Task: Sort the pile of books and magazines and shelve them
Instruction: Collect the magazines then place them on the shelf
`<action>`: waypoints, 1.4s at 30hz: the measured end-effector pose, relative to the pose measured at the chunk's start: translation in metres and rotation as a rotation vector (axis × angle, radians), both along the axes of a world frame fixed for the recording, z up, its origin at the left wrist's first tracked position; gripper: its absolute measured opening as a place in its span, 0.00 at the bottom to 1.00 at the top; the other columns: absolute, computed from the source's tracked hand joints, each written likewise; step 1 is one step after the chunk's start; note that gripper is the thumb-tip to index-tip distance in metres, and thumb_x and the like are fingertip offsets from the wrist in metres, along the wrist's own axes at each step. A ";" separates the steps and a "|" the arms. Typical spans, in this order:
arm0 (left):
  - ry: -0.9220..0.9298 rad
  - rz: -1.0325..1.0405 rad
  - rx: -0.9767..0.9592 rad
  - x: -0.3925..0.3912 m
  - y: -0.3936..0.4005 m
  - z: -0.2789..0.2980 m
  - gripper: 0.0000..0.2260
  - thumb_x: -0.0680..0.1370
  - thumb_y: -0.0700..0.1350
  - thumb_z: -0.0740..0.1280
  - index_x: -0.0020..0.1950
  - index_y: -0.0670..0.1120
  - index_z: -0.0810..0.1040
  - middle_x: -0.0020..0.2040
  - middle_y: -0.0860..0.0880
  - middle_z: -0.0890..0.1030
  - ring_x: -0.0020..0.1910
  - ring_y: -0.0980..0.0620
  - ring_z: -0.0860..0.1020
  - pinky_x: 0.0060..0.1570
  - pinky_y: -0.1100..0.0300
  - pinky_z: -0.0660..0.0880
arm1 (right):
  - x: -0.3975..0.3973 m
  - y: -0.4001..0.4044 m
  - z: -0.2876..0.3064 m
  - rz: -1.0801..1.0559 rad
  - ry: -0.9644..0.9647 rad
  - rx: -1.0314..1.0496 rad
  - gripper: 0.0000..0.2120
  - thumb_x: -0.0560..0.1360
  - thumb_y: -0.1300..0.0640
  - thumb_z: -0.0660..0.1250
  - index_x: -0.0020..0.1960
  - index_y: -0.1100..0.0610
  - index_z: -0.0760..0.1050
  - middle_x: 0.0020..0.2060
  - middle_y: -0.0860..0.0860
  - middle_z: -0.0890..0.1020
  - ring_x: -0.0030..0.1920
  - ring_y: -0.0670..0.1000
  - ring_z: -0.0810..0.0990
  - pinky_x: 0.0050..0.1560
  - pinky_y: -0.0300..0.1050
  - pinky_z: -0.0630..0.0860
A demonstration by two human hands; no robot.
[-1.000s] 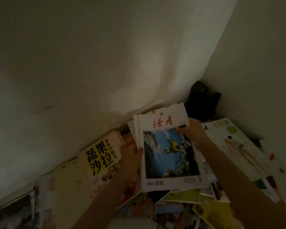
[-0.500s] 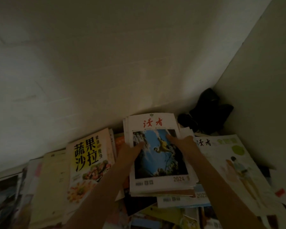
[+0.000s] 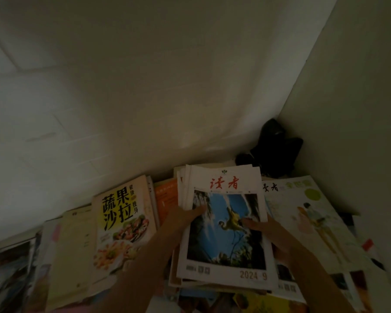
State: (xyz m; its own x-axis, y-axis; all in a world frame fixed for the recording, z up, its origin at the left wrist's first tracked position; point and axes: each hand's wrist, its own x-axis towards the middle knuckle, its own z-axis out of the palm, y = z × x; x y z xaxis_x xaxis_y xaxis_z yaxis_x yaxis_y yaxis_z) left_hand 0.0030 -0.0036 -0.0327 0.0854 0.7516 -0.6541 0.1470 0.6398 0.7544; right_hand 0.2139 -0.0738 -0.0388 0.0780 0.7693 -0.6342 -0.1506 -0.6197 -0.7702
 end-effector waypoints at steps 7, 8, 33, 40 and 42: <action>0.002 -0.175 0.573 0.017 0.003 0.058 0.09 0.76 0.49 0.66 0.55 0.54 0.70 0.48 0.54 0.78 0.46 0.59 0.78 0.41 0.68 0.75 | 0.005 0.002 0.045 -0.238 -0.121 0.400 0.32 0.65 0.54 0.76 0.65 0.51 0.69 0.55 0.51 0.81 0.55 0.54 0.80 0.56 0.57 0.76; -0.032 -0.203 0.634 0.018 0.003 0.068 0.10 0.77 0.47 0.65 0.56 0.55 0.69 0.47 0.56 0.77 0.43 0.64 0.78 0.39 0.70 0.75 | 0.010 0.006 0.053 -0.246 -0.160 0.476 0.37 0.61 0.48 0.78 0.67 0.51 0.68 0.57 0.51 0.80 0.56 0.53 0.79 0.56 0.56 0.76; 0.031 -0.273 0.355 0.065 -0.024 0.046 0.19 0.77 0.48 0.65 0.66 0.47 0.66 0.58 0.49 0.77 0.46 0.59 0.77 0.36 0.70 0.75 | 0.074 0.030 0.049 -0.177 -0.268 0.148 0.15 0.69 0.62 0.73 0.54 0.67 0.77 0.45 0.62 0.82 0.41 0.59 0.82 0.35 0.46 0.79; 0.257 -0.262 0.264 0.068 -0.038 0.003 0.18 0.76 0.48 0.67 0.64 0.46 0.68 0.61 0.46 0.74 0.55 0.53 0.72 0.54 0.66 0.73 | 0.065 0.017 -0.016 -0.105 -0.376 0.079 0.24 0.62 0.49 0.79 0.54 0.56 0.78 0.45 0.54 0.84 0.44 0.57 0.83 0.47 0.56 0.80; 0.398 -0.229 0.286 0.069 -0.031 -0.005 0.16 0.73 0.53 0.69 0.56 0.50 0.70 0.58 0.45 0.72 0.58 0.49 0.71 0.61 0.52 0.71 | 0.063 0.027 -0.008 -0.071 -0.346 0.135 0.19 0.66 0.55 0.77 0.55 0.56 0.77 0.47 0.55 0.83 0.45 0.56 0.82 0.46 0.52 0.79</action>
